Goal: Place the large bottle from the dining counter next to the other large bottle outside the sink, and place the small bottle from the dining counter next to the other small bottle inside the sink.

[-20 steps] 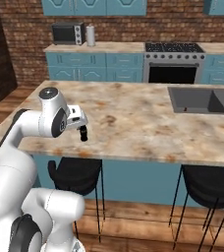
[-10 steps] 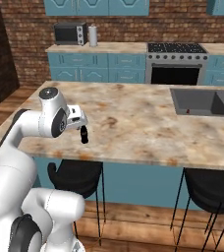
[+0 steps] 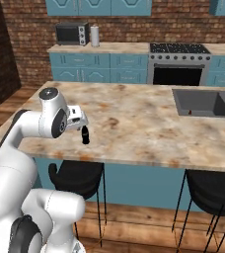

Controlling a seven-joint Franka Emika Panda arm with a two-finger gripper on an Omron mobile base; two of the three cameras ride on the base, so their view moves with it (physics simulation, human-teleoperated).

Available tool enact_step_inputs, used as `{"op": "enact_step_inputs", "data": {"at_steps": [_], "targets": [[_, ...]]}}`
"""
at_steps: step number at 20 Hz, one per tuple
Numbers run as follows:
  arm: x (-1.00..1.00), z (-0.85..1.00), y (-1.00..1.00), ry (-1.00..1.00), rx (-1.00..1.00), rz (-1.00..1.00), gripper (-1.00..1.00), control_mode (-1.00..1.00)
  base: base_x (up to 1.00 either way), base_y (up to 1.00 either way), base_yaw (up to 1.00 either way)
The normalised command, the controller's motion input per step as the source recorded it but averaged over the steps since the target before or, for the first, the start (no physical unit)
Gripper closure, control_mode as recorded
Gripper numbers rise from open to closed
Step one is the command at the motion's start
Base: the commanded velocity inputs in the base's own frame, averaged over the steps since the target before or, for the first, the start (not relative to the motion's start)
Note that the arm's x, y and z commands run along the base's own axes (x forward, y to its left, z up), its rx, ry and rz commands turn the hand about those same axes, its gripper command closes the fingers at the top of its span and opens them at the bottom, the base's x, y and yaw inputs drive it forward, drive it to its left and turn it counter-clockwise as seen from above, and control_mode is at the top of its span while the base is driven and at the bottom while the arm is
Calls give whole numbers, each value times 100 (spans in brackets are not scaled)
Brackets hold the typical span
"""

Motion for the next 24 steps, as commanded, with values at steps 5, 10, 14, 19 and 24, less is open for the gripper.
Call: {"op": "enact_step_inputs", "data": {"at_steps": [5,10,14,19,24], "targets": [[20,0,0,0,2,1,-100,-100,0,0,0],[7,-2,0,0,4,1,-100,-100,0,0,0],[5,-11,1,0,1,0,-100,-100,0,0,0],[0,-8,6,0,0,-1,-100,-100,0,0,0],[0,-14,2,-3,0,-7,-100,-100,0,0,0]]}}
